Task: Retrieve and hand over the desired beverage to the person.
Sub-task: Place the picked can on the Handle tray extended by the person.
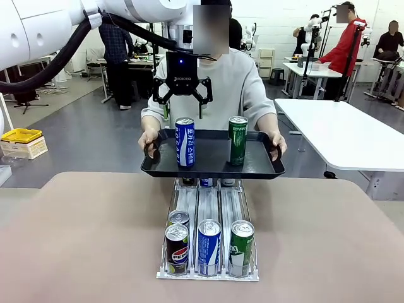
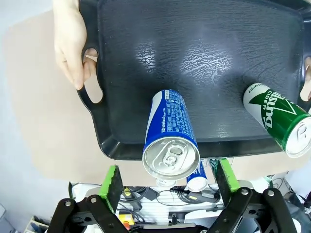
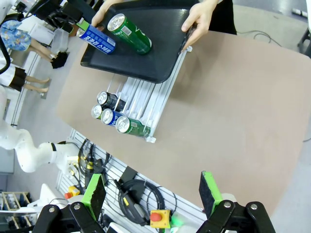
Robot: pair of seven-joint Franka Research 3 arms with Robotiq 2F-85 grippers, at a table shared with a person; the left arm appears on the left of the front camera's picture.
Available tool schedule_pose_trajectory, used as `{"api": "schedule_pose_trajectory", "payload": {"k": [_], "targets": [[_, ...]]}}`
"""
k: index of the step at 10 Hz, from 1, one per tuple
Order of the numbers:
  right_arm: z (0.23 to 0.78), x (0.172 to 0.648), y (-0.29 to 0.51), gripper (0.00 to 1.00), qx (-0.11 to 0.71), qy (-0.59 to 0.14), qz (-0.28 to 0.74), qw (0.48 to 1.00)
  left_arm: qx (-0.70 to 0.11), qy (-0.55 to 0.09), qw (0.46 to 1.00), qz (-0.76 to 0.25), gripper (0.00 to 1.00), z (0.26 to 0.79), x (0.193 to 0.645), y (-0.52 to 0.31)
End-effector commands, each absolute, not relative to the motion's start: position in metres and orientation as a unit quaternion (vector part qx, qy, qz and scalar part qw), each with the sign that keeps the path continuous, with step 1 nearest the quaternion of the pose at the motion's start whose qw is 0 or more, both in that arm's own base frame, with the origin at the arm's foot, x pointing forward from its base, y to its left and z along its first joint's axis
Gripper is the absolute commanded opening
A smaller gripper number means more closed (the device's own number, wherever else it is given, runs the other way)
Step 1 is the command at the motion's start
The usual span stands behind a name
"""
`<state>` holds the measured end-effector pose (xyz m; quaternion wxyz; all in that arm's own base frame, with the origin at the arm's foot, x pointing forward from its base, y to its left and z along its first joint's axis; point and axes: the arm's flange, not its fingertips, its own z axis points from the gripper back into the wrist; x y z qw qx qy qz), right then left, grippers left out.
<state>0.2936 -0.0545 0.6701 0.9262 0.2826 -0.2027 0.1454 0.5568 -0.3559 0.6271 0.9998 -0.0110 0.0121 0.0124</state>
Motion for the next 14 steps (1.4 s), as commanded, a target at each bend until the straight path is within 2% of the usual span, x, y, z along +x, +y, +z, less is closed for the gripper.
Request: {"api": "schedule_pose_trajectory", "payload": {"k": [1, 3, 5, 6, 8, 11, 14], "targets": [[0.670, 0.294, -0.053, 1.00, 0.290, -0.202, 0.147, 0.924, -0.023, 0.019, 1.000, -0.003, 1.00, 0.634, 0.552, -0.350], [0.670, 0.294, -0.053, 1.00, 0.290, -0.202, 0.147, 0.924, -0.026, 0.004, 0.999, -0.032, 1.00, 0.648, 0.519, -0.334], [0.670, 0.294, -0.053, 1.00, 0.290, -0.202, 0.147, 0.924, -0.041, -0.004, 0.993, -0.112, 1.00, 0.649, 0.472, -0.306], [0.670, 0.294, -0.053, 1.00, 0.290, -0.202, 0.147, 0.924, -0.028, -0.025, 0.983, -0.178, 1.00, 0.644, 0.444, -0.288], [0.670, 0.294, -0.053, 1.00, 0.290, -0.202, 0.147, 0.924, -0.029, -0.082, 0.965, -0.249, 1.00, 0.636, 0.408, -0.242], [0.670, 0.294, -0.053, 1.00, 0.290, -0.202, 0.147, 0.924, -0.073, -0.150, 0.946, -0.279, 1.00, 0.627, 0.356, -0.177], [0.670, 0.294, -0.053, 1.00, 0.290, -0.202, 0.147, 0.924, -0.109, -0.156, 0.941, -0.278, 1.00, 0.614, 0.344, -0.129]]}}
